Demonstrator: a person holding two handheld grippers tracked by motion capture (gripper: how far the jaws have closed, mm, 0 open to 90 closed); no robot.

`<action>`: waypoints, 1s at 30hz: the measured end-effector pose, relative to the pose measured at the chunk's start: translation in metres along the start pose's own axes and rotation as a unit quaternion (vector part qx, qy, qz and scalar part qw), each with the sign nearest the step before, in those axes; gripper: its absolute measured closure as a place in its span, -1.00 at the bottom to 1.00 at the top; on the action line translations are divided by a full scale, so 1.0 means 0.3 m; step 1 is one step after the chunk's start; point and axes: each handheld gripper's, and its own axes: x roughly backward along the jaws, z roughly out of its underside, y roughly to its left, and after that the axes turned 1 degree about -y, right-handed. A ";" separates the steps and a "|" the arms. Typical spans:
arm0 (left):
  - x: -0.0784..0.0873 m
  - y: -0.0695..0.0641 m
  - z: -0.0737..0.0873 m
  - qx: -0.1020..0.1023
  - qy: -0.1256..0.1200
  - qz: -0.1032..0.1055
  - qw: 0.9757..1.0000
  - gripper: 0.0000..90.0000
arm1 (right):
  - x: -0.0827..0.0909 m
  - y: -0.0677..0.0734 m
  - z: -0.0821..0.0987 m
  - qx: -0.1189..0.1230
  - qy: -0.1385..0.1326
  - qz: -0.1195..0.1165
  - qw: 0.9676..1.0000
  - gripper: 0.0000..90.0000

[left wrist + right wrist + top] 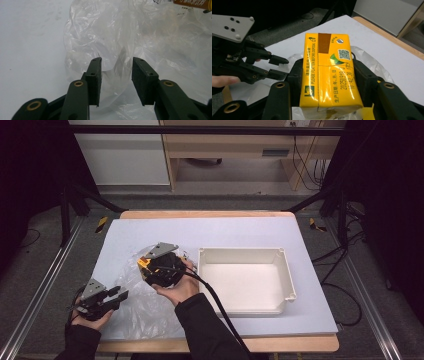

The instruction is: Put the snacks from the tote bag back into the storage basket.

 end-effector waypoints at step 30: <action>0.002 0.003 0.001 0.002 -0.001 -0.002 1.000 0.32 | 0.232 -0.121 -0.013 0.032 -0.019 -0.054 0.998 0.14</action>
